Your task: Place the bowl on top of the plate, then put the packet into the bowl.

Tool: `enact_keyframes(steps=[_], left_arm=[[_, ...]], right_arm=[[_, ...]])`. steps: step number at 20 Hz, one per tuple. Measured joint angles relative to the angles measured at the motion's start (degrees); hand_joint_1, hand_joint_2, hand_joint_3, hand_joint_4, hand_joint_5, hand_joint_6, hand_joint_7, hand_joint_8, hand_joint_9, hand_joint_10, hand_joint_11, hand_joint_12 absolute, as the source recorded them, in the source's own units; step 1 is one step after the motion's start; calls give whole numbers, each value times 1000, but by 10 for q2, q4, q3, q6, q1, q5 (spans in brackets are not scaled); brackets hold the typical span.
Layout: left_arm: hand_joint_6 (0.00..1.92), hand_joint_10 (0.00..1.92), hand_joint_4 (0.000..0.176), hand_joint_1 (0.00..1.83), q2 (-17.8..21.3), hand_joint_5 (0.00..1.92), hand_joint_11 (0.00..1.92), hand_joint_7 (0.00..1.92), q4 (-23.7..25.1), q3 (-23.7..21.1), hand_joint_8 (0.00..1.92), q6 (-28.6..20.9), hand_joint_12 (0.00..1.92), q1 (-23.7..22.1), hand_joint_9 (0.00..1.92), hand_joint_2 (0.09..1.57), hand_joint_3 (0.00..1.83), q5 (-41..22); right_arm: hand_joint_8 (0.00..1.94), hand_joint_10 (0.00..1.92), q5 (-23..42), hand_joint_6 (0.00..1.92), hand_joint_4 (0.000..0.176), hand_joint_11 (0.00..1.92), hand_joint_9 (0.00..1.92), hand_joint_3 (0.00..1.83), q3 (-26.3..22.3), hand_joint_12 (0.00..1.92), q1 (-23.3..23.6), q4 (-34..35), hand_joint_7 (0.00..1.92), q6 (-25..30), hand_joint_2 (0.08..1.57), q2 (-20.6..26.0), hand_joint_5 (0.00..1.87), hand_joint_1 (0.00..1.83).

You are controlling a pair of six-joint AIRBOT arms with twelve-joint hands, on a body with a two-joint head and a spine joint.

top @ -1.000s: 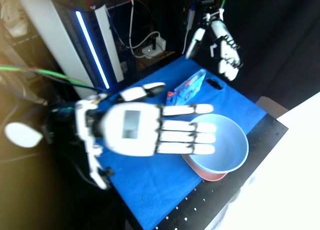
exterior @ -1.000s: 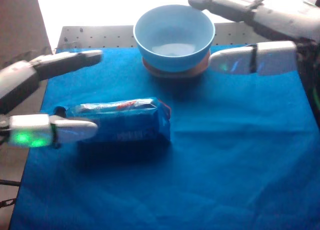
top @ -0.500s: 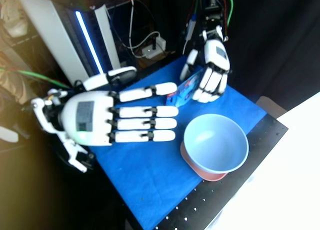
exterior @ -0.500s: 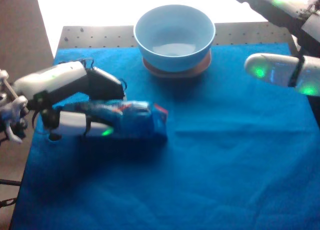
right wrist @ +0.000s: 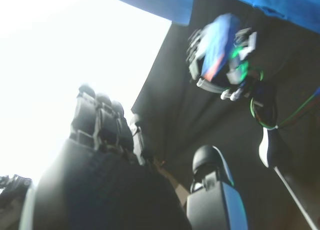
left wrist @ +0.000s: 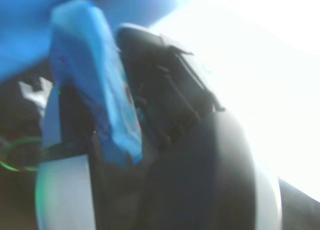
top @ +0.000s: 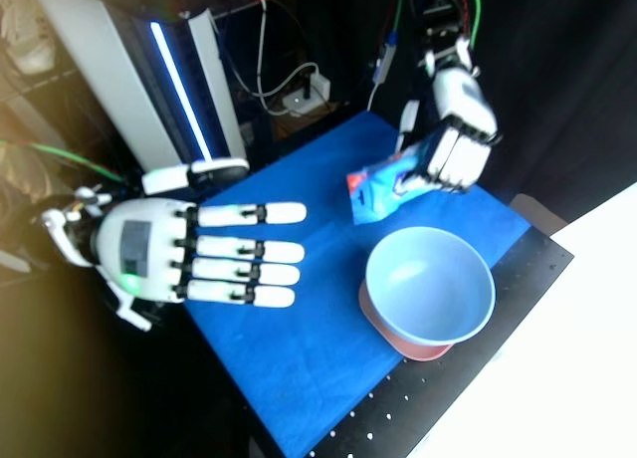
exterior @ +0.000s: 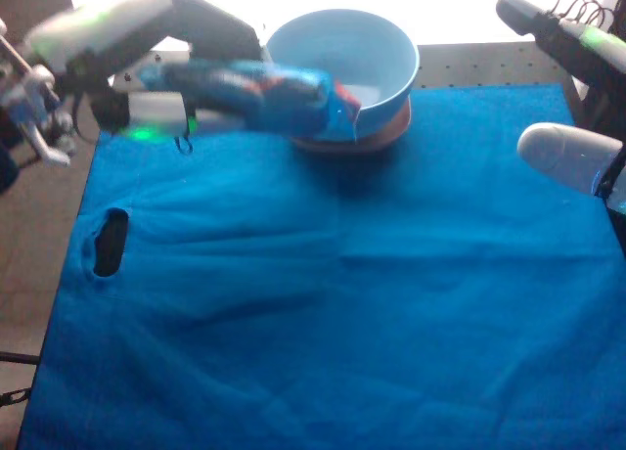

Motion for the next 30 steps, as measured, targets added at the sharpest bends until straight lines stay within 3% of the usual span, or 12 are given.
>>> enact_keyframes(steps=[3,9,11,12,13,14,16,17,19,22,26,30], left_arm=[[1111,1215,0,1369,-1,871,683,938,6,15,1077,0,1248,-34,866,1134,1,3],[849,1238,0,1367,-92,981,611,980,33,99,1030,38,1324,-136,889,1111,0,101],[936,817,0,1231,-127,943,671,1007,35,131,1053,39,1377,-140,939,1120,0,153],[886,1104,0,1343,-146,939,817,983,35,151,993,41,1279,-144,990,1104,3,191],[973,953,0,1246,-156,906,827,975,35,163,1101,40,1292,-147,973,1131,3,205],[946,1128,0,1344,-167,883,776,945,32,177,1066,41,1301,-150,1004,1118,3,217],[1103,707,0,1200,-177,802,533,862,30,192,1324,41,1315,-153,826,1190,0,232],[426,632,0,1040,-183,658,465,642,28,198,696,41,1274,-153,706,1097,0,241],[36,733,30,935,-187,633,386,650,26,199,291,41,1309,-152,582,1023,0,253],[0,739,28,854,-187,601,346,692,25,199,171,41,1268,-153,555,1023,0,247],[2,162,57,827,-175,517,164,564,27,177,3,41,1041,-153,534,1019,0,233],[0,39,60,673,-110,453,97,500,28,120,0,40,1185,-124,560,1036,5,167]], right_arm=[[0,0,2,0,153,0,0,11,0,0,0,2,0,0,1226,0,0,126],[0,0,3,3,145,0,0,7,2,0,0,3,0,0,1246,-1,17,168],[0,0,3,5,130,0,0,6,7,0,0,9,0,0,1256,-4,27,204],[0,0,4,4,138,0,0,2,7,0,0,12,0,0,1251,-7,30,218],[0,0,2,1,143,0,0,7,7,0,0,12,0,0,1268,-10,24,243],[0,0,3,0,131,0,0,11,8,0,0,9,0,0,1284,-14,19,235],[0,0,3,0,122,0,0,10,9,0,0,5,0,0,1300,-19,5,188],[0,0,2,0,110,0,0,10,9,0,0,6,0,0,1306,-20,0,154],[0,0,3,0,119,22,0,4,10,9,0,7,0,0,1298,-20,0,134],[0,0,3,0,135,59,0,2,10,26,0,9,0,0,1306,-21,0,146],[0,0,3,1,141,0,0,5,10,0,0,8,0,0,1327,-24,2,183],[0,0,2,0,143,45,0,0,5,20,-11,17,0,0,1312,-20,0,206]])
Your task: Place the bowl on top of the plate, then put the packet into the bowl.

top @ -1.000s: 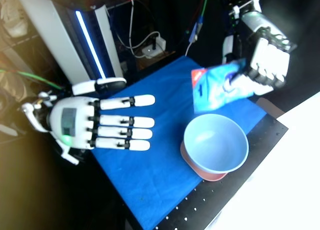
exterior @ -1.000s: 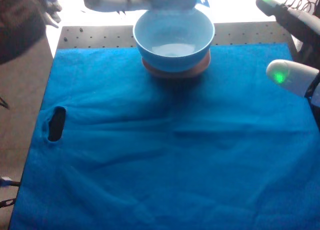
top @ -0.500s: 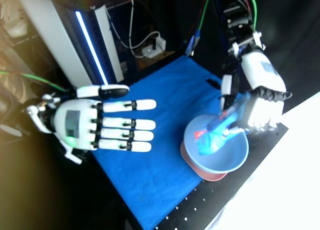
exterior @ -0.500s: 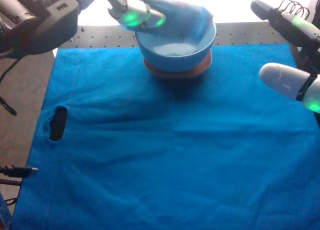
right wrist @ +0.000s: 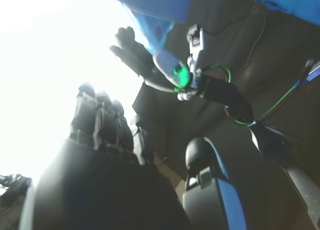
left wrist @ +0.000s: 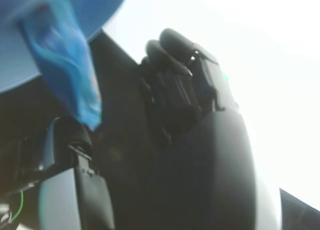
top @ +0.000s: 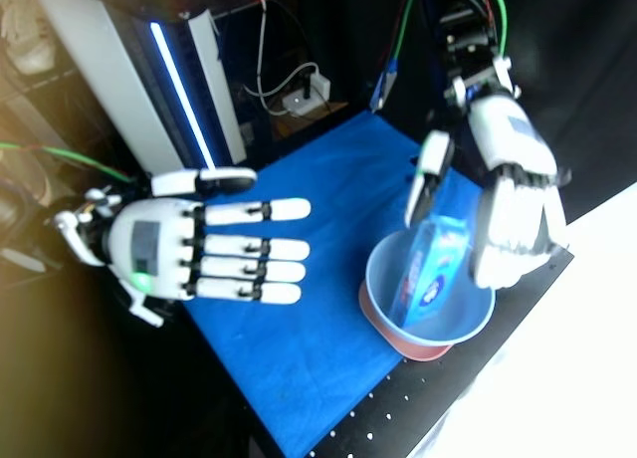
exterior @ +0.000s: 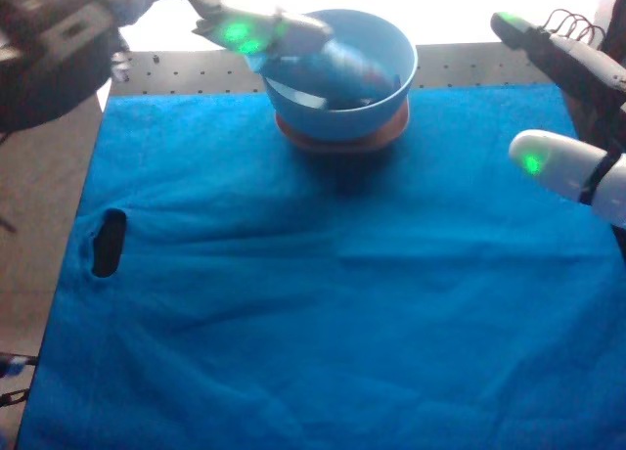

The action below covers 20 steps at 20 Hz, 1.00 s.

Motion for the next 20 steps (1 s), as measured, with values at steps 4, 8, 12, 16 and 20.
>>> enact_keyframes(steps=[4,8,12,16,20], left_arm=[[0,1,117,615,78,334,0,379,-20,-65,0,0,963,63,363,1073,4,-64],[0,4,73,727,140,325,0,306,-92,-108,0,-49,854,176,287,1017,0,-169],[1,1,68,658,188,266,88,269,-204,-206,1,-49,516,359,248,989,3,-311],[0,4,44,698,191,177,63,158,-306,-288,0,-46,464,498,153,1005,9,-493],[2,4,96,634,190,141,3,121,-349,-325,0,-31,658,535,146,989,1,-594]], right_arm=[[0,0,3,0,132,118,0,7,-13,55,-22,6,0,0,1343,12,0,144],[0,0,33,0,160,0,0,0,-33,0,-63,33,0,0,1346,28,0,196],[0,0,75,0,156,0,0,0,-49,0,-77,48,0,0,1357,59,0,25],[0,0,100,0,147,0,0,0,-71,0,-133,80,0,0,1350,68,0,138],[0,0,130,0,151,0,0,1,-99,0,-211,161,0,0,1346,75,0,141]])
